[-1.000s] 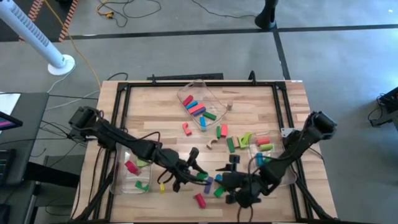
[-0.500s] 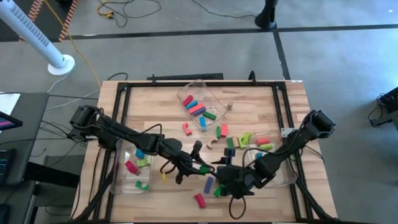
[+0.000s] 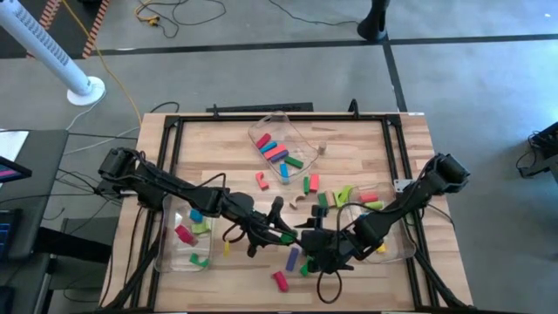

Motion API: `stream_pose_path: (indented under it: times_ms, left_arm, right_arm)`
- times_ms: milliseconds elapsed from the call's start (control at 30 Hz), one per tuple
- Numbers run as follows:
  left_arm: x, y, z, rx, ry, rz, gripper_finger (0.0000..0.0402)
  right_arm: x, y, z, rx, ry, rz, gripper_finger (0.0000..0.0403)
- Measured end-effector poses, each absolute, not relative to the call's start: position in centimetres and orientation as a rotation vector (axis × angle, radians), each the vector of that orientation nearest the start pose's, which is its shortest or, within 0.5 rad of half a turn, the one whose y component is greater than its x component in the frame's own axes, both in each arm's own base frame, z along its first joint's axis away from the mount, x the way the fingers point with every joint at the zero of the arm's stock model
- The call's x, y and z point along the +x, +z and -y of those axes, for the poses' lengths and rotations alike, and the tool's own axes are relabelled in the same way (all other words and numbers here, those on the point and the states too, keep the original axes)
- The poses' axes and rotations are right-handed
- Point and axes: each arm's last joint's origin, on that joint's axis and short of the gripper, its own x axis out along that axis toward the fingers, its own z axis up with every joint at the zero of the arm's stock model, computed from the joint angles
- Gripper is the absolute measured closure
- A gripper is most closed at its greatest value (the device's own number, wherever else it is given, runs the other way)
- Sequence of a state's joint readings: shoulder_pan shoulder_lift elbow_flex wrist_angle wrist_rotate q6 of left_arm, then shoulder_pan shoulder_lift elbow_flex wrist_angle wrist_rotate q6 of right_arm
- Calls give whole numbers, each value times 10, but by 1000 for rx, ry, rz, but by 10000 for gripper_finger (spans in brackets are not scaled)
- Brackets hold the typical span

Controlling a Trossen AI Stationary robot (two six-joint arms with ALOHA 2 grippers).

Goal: Sort blocks by size
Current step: Put the green cylindrical block into the right transparent bin

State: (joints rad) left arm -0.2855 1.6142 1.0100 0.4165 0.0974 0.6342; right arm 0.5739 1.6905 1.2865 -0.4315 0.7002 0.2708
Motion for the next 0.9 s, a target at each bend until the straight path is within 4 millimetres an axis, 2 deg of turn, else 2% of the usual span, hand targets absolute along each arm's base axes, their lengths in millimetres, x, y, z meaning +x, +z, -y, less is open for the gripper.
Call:
stream_pose_path:
  times_ms: [500, 767, 900]
  left_arm:
    - [346, 265, 106, 627, -456, 6, 274]
    - [346, 265, 106, 625, -459, 7, 274]
    - [346, 265, 106, 625, -460, 3, 274]
  right_arm:
    - [318, 263, -183, -272, -174, -590, 202]
    - [318, 263, -183, -280, -172, -591, 247]
    - [318, 263, -182, -281, -175, -593, 248]
